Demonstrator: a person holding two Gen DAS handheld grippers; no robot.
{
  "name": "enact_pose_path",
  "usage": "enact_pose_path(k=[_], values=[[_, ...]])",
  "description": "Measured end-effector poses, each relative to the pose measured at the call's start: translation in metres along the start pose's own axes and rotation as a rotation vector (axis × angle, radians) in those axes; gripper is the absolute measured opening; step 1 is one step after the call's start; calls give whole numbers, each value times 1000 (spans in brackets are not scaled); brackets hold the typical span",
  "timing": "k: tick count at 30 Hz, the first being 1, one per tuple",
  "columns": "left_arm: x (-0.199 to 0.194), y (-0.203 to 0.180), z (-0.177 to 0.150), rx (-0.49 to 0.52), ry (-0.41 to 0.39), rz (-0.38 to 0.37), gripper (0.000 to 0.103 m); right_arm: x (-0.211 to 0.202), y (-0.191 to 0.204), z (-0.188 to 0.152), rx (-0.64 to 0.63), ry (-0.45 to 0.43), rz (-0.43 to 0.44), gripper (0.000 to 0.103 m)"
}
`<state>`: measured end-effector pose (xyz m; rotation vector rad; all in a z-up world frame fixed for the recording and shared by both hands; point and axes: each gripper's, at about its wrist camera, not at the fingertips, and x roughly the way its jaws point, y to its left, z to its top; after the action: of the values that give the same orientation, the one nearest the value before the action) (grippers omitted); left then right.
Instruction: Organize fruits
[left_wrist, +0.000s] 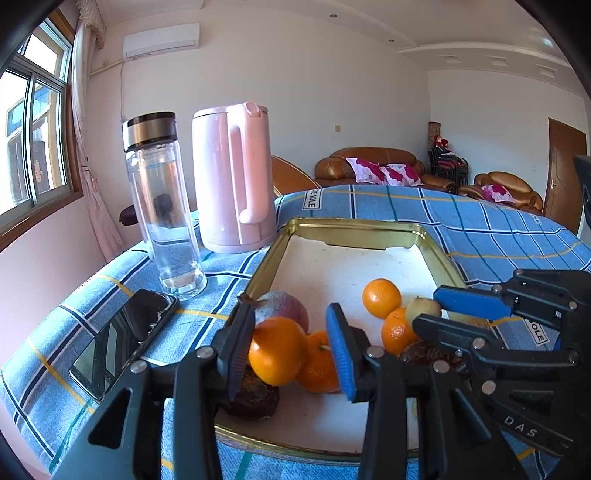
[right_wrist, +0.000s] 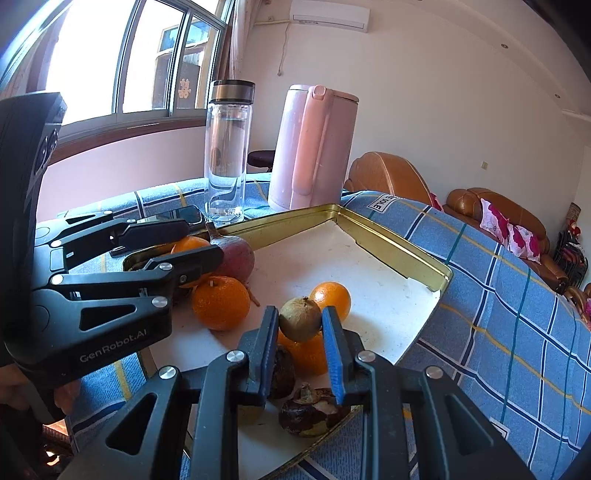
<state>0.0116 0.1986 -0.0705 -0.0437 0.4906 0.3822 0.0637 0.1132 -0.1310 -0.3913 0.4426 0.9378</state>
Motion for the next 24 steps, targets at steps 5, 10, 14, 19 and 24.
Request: enact_pose_path(k=[5,10,14,19,24], values=[[-6,0,0,-2,-22,15,68,-5,2,-2,0,-8,-13,40],[-16,0,2,-12,-49,23,80,-17,-1,-5,10,-37,-34,53],[-25,-2,4,-15,-75,22,91,-30,-10,-8,41,-61,-58,54],[-39,-10,7,-10,-115,-8,97,-52,-22,-10,83,-110,-109,62],[-52,-19,13,5,-160,12,103,-71,-34,-12,119,-154,-153,66]])
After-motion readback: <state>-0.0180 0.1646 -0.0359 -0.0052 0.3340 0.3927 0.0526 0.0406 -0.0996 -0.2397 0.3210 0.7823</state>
